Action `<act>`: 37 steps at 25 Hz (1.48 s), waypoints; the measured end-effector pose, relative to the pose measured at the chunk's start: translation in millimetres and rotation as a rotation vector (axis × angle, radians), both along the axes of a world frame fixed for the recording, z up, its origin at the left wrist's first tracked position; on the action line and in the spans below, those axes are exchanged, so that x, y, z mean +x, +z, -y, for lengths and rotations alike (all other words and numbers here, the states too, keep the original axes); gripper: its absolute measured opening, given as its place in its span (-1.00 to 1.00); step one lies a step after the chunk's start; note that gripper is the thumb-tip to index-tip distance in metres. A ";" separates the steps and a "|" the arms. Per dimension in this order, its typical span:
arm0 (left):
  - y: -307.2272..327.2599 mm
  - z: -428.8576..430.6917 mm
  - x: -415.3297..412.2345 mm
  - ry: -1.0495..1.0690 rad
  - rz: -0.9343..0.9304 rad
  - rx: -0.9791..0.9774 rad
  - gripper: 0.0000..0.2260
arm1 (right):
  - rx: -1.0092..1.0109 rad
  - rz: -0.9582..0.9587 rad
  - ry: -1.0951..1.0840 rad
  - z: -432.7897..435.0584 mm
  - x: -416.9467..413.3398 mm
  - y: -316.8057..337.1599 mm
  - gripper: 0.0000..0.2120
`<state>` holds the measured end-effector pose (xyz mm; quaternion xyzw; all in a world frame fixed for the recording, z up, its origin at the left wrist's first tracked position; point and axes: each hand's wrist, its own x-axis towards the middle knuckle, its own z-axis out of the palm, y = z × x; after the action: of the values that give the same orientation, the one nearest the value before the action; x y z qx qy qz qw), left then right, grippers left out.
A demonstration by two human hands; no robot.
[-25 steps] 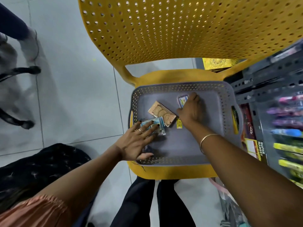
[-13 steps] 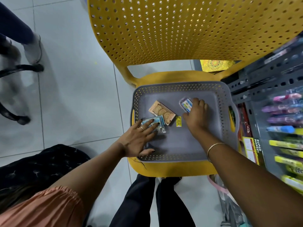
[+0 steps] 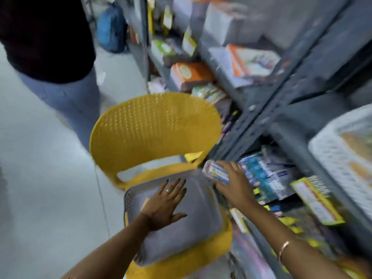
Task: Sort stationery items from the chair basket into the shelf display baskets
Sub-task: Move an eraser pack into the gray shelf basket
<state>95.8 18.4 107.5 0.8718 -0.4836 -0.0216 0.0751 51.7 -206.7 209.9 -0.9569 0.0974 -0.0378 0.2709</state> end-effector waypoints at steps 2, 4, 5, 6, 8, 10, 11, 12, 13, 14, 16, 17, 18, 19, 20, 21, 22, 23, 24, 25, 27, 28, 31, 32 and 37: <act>43.8 34.5 10.8 -0.085 0.079 -0.038 -0.34 | -0.027 0.030 -0.040 25.1 -20.8 54.1 -0.50; 88.8 73.4 13.5 -0.187 0.178 -0.073 -0.36 | -0.056 0.053 -0.101 49.9 -47.9 106.4 -0.47; 111.2 93.3 9.6 -0.236 0.216 -0.109 -0.38 | -0.076 0.075 -0.138 61.8 -64.5 130.5 -0.46; 132.4 114.8 2.2 -0.298 0.229 -0.151 -0.40 | -0.098 0.105 -0.176 73.2 -83.9 153.9 -0.44; 164.5 152.7 -19.7 -0.384 0.256 -0.260 -0.42 | -0.125 0.158 -0.251 93.2 -122.7 192.2 -0.43; 192.2 189.6 -50.8 -0.471 0.275 -0.354 -0.40 | -0.164 0.195 -0.345 115.3 -168.5 220.8 -0.46; 204.5 212.0 -73.5 -0.531 0.276 -0.400 -0.38 | -0.185 0.208 -0.410 127.9 -200.7 233.4 -0.45; 213.0 229.9 -93.2 -0.577 0.275 -0.439 -0.37 | -0.194 0.218 -0.461 139.6 -227.6 242.7 -0.45; 222.6 248.3 -116.1 -0.620 0.263 -0.464 -0.36 | -0.199 0.233 -0.517 150.7 -258.2 251.1 -0.46; 233.0 266.8 -145.2 -0.665 0.251 -0.474 -0.36 | -0.210 0.238 -0.582 162.0 -294.2 257.7 -0.46; 250.1 302.2 -211.3 -0.758 0.237 -0.507 -0.35 | -0.226 0.223 -0.702 183.8 -370.5 267.7 -0.44; 257.5 315.4 -242.0 -0.797 0.220 -0.515 -0.36 | -0.225 0.202 -0.748 193.0 -403.0 271.0 -0.40; 264.8 328.5 -274.5 -0.836 0.207 -0.521 -0.37 | -0.223 0.180 -0.782 202.5 -436.3 273.2 -0.34; 270.5 339.7 -308.8 -0.875 0.195 -0.533 -0.38 | -0.232 0.162 -0.811 212.1 -470.3 272.7 -0.29; 273.1 348.4 -337.2 -0.914 0.178 -0.547 -0.40 | -0.237 0.147 -0.839 221.4 -497.3 271.3 -0.29; 272.4 355.7 -369.3 -0.955 0.152 -0.559 -0.42 | -0.230 0.124 -0.886 230.7 -527.1 268.9 -0.34; 270.5 360.2 -399.0 -1.002 0.113 -0.546 -0.43 | -0.226 0.103 -0.932 239.9 -554.6 264.7 -0.42; 265.3 364.7 -427.9 -1.049 0.085 -0.528 -0.43 | -0.228 0.086 -0.960 248.7 -580.9 258.3 -0.48; 259.6 368.3 -457.1 -1.078 0.061 -0.487 -0.43 | -0.228 0.065 -0.978 257.2 -606.8 250.1 -0.51; 256.8 370.1 -479.1 -1.080 0.037 -0.420 -0.41 | -0.221 0.039 -0.989 264.3 -627.2 241.0 -0.51; 251.4 374.5 -514.2 -1.004 -0.023 -0.315 -0.36 | -0.205 -0.029 -0.993 276.2 -664.2 222.8 -0.48; 241.3 379.3 -522.0 -0.945 -0.034 -0.310 -0.32 | -0.205 -0.057 -0.984 279.2 -676.4 215.1 -0.47; 210.4 395.9 -526.0 -0.856 0.074 -0.253 -0.15 | -0.197 -0.151 -0.959 284.5 -704.4 199.0 -0.51; 212.6 399.9 -524.5 -0.836 0.026 -0.195 -0.13 | -0.182 -0.185 -0.957 286.1 -711.6 194.8 -0.52; 204.0 420.0 -521.8 -0.817 0.042 0.043 -0.31 | -0.165 -0.343 -0.963 291.0 -739.0 183.6 -0.53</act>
<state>-426.1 -401.6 311.5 0.6095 -0.7910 -0.0420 0.0324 -687.3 -497.7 393.5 -0.8143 0.5665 -0.0082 0.1264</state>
